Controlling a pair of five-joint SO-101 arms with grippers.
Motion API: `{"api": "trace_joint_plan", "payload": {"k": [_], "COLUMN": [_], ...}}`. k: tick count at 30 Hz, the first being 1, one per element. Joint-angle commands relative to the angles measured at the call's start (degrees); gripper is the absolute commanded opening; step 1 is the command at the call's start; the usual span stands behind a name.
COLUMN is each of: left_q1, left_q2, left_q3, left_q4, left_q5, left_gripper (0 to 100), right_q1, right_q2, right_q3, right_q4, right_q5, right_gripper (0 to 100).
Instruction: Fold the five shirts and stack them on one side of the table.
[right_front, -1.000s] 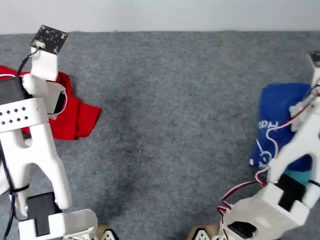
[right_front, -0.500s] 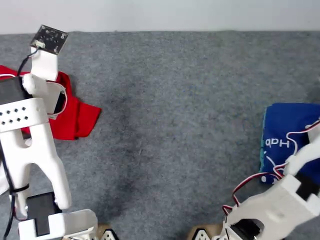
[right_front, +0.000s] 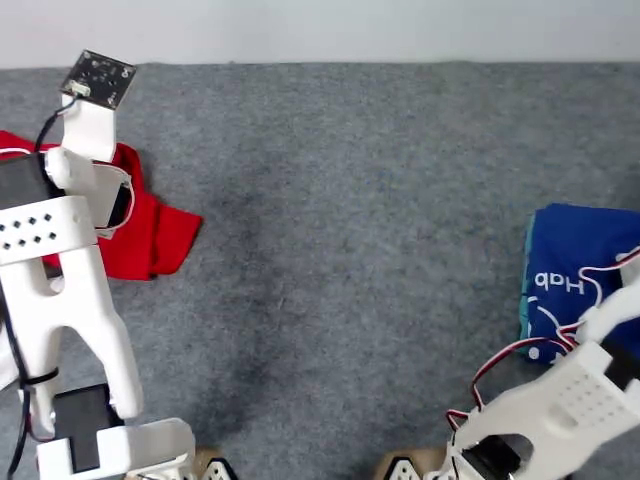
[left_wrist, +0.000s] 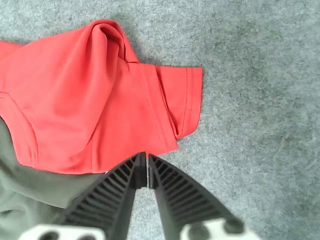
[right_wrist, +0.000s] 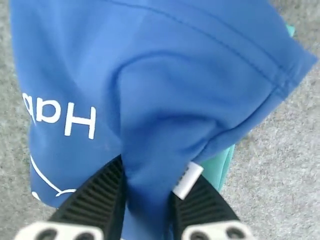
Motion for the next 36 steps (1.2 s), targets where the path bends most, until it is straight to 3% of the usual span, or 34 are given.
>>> {"api": "trace_joint_plan", "payload": {"k": [1,6,13,16,21,24,31,36], "left_q1": [0.0,0.0,0.0,0.0,0.0,0.0,0.0,0.8], "left_q2": [-2.8,-2.8,-2.8,-2.8,-2.8,-2.8,-2.8,-2.8], "left_q3": [-0.2,-0.2,-0.2,-0.2,-0.2,-0.2,-0.2,-0.2], "left_q4": [1.1,1.1,1.1,1.1,1.1,1.1,1.1,1.1], "left_q5": [-0.3,-0.4,-0.4,-0.4,-0.4,-0.4,-0.4,-0.4], "left_gripper": [1,1,1,1,1,1,1,1], "right_q1": [0.8,0.7,-0.7,-2.2,-4.3,-4.0,-0.1,1.4], "right_q2": [-1.5,-6.0,-11.9,-11.9,-11.9,-12.4,-11.8,-5.5], "right_q3": [-1.6,-4.7,-5.1,-4.8,-2.4,-2.1,-2.0,-1.9], "right_q4": [0.1,4.5,8.0,10.6,8.4,6.3,-4.1,-8.5], "right_q5": [-0.5,-7.7,-11.9,-13.1,-13.4,-13.0,-12.5,-6.9], "right_gripper": [16.2,34.8,35.5,28.0,0.1,4.6,0.8,0.9]}}
